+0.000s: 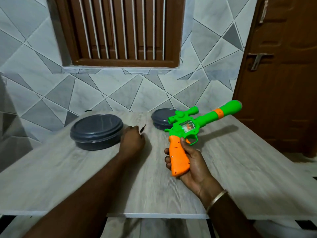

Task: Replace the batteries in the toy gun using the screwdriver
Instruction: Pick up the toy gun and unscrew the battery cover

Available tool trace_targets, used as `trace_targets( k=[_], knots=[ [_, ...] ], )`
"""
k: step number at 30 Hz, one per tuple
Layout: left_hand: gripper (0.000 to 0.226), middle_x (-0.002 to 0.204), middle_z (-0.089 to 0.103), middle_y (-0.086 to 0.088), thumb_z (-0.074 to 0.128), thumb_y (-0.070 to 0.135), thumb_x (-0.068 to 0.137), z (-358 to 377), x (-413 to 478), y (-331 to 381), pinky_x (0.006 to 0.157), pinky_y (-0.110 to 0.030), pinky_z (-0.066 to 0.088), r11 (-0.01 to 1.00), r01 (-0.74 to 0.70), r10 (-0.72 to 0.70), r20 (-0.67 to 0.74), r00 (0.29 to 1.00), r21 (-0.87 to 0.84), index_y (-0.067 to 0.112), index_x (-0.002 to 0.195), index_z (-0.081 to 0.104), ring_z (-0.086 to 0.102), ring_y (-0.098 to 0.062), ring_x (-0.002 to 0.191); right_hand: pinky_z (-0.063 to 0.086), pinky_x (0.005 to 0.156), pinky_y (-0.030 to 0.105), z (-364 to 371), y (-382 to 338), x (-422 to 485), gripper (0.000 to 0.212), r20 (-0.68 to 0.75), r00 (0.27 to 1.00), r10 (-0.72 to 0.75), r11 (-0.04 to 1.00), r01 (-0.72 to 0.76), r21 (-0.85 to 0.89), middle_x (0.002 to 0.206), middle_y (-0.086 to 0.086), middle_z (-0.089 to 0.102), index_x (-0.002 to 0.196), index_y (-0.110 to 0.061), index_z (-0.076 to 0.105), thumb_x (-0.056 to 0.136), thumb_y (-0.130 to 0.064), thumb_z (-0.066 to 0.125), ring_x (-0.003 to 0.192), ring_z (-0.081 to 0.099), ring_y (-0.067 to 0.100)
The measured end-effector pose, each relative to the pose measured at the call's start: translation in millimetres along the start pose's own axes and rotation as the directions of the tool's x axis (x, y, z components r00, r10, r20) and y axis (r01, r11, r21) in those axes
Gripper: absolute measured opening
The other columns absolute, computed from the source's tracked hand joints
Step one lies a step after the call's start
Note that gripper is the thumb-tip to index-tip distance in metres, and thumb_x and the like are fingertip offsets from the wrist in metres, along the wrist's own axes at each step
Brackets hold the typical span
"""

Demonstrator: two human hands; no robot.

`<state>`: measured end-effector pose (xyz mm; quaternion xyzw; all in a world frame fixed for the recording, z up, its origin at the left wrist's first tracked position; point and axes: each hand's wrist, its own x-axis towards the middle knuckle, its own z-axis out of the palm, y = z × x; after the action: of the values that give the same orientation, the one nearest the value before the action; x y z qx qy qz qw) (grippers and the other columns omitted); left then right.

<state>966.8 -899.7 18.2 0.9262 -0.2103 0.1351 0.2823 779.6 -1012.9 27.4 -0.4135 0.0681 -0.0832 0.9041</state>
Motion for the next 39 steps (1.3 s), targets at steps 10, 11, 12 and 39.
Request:
trace_targets(
  k=[10, 11, 12, 39],
  knots=[
    [0.035, 0.125, 0.059, -0.020, 0.039, 0.027, 0.106, 30.7, 25.1, 14.3, 0.102, -0.039, 0.036, 0.959, 0.053, -0.060, 0.015, 0.998, 0.279, 0.002, 0.124, 0.058, 0.050, -0.036, 0.121, 0.048, 0.048, 0.025, -15.0, 0.9, 5.1, 0.029, -0.115, 0.990, -0.086, 0.994, 0.094, 0.064, 0.080, 0.011, 0.062, 0.110, -0.012, 0.061, 0.091, -0.033, 0.056, 0.060, 0.054, 0.020],
    [0.036, 0.124, 0.059, -0.020, 0.040, 0.028, 0.106, 33.0, 29.6, 13.9, 0.101, -0.039, 0.037, 0.952, 0.048, -0.056, 0.015, 0.998, 0.303, 0.003, 0.123, 0.059, 0.051, -0.036, 0.119, 0.047, 0.048, 0.025, -15.6, 1.3, 4.8, 0.026, -0.129, 0.987, -0.095, 0.993, 0.104, 0.064, 0.081, 0.011, 0.062, 0.110, -0.011, 0.060, 0.092, -0.029, 0.057, 0.060, 0.054, 0.019],
    [0.037, 0.123, 0.060, -0.019, 0.041, 0.030, 0.106, 34.8, 34.1, 12.8, 0.099, -0.039, 0.039, 0.945, 0.046, -0.054, 0.017, 0.998, 0.323, 0.003, 0.123, 0.060, 0.053, -0.035, 0.117, 0.047, 0.049, 0.025, -16.0, 1.6, 4.5, 0.022, -0.140, 0.985, -0.102, 0.992, 0.111, 0.060, 0.081, 0.011, 0.063, 0.108, -0.010, 0.060, 0.092, -0.025, 0.057, 0.060, 0.055, 0.019],
    [0.007, 0.085, 0.071, -0.018, 0.065, 0.000, 0.086, -12.7, -6.7, 58.7, 0.068, -0.033, 0.061, 0.578, 0.039, -0.078, -0.007, 0.997, -0.815, 0.007, 0.087, 0.068, 0.069, -0.025, 0.076, 0.049, 0.053, 0.022, -19.7, -2.3, 0.0, 0.022, -0.232, 0.947, -0.220, 0.959, 0.254, 0.126, 0.086, 0.007, 0.060, 0.087, -0.008, 0.060, 0.091, 0.007, 0.044, 0.068, 0.053, 0.016]
  ],
)
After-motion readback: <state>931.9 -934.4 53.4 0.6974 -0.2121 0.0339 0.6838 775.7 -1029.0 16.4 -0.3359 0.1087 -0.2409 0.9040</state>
